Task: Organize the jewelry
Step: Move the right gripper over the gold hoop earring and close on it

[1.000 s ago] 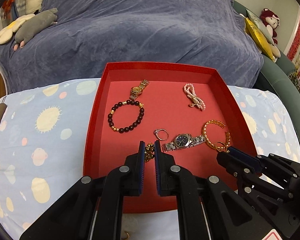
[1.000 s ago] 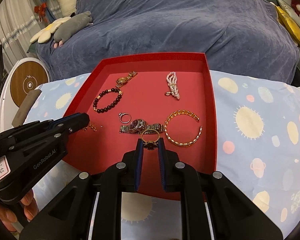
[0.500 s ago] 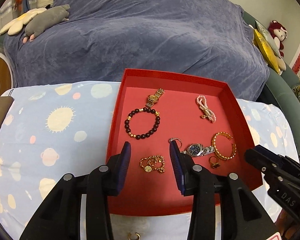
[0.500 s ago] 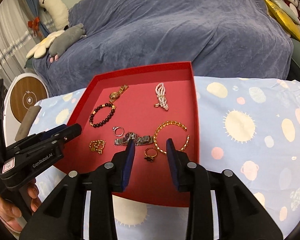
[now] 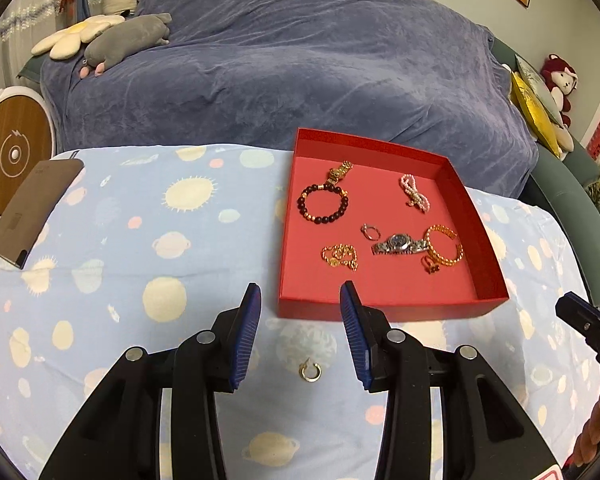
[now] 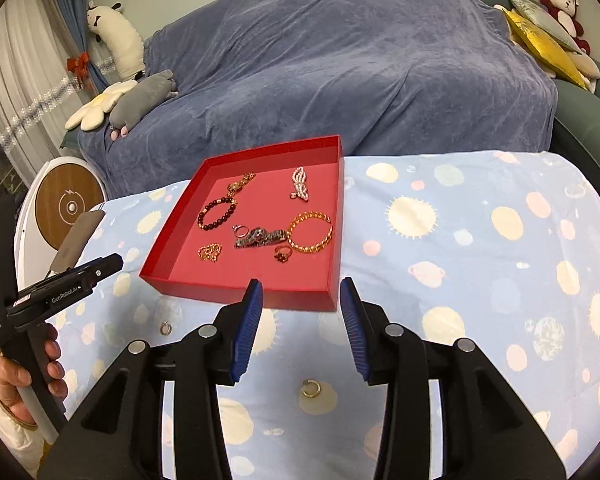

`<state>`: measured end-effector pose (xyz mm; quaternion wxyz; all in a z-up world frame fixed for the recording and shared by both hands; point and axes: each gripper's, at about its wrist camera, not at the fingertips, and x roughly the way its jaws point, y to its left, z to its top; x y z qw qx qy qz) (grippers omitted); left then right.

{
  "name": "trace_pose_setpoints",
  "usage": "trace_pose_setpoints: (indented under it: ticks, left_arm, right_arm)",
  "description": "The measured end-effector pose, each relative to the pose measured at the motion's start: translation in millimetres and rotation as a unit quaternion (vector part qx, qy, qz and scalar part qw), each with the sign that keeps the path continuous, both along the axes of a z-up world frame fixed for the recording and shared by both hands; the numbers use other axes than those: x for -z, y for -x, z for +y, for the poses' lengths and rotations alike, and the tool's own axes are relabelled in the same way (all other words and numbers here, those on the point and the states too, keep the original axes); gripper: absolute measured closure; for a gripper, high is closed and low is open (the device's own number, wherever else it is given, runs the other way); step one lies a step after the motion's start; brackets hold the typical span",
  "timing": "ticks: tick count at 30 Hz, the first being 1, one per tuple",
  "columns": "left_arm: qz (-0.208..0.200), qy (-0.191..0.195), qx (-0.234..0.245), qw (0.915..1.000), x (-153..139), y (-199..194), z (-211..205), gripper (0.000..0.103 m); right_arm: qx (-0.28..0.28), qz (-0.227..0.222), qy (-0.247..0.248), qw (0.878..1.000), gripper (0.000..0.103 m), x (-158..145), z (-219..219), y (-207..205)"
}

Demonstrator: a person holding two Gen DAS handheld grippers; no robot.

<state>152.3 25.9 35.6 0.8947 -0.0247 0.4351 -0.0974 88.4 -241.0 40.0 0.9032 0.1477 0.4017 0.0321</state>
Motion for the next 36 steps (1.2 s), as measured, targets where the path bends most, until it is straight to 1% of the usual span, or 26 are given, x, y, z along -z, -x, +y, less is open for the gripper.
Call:
trace_pose_setpoints:
  ticks: [2,3,5,7,9,11,16,24,30,36]
  left_arm:
    - [0.002,0.001,-0.004,1.0,7.8,15.0,2.9,0.062]
    - [0.007,0.004,-0.006,0.9999,12.7,20.4,4.3,0.06]
    - [0.019,0.012,-0.006,0.9997,23.0,28.4,6.5,0.058]
    - [0.031,0.006,0.004,0.9995,34.5,33.4,3.9,0.058]
    - [0.033,-0.017,0.016,0.9992,43.9,36.4,-0.6,0.056]
    - [0.031,-0.028,0.017,0.999,53.0,38.1,-2.3,0.055]
    - [0.047,-0.028,0.013,0.9984,71.7,30.1,-6.1,0.055]
    - [0.046,-0.033,0.031,0.9979,78.7,29.5,-14.6,0.055]
    - [0.046,-0.028,0.037,0.9979,80.1,33.1,-12.1,0.055]
    - [0.045,-0.035,0.04,0.9976,85.8,32.2,-14.4,0.055]
  right_arm:
    - [0.0,0.007,0.008,1.0,0.064,7.2,1.0,9.5]
    - [-0.001,0.012,0.009,1.0,0.064,12.3,1.9,13.2]
    - [-0.007,0.027,0.008,1.0,0.064,24.2,5.1,18.5]
    - [-0.012,0.039,0.012,0.999,0.064,35.3,8.2,24.8]
    - [-0.016,0.048,0.014,0.999,0.064,44.1,9.7,28.1]
    - [-0.02,0.054,0.017,0.998,0.064,50.8,12.2,29.6]
    - [-0.023,0.058,0.017,0.998,0.064,58.0,15.0,28.1]
    - [-0.038,0.071,0.039,0.996,0.064,72.7,23.1,25.9]
    - [-0.044,0.081,0.043,0.995,0.064,82.3,24.5,27.3]
    - [-0.049,0.088,0.047,0.994,0.064,88.1,28.4,27.5]
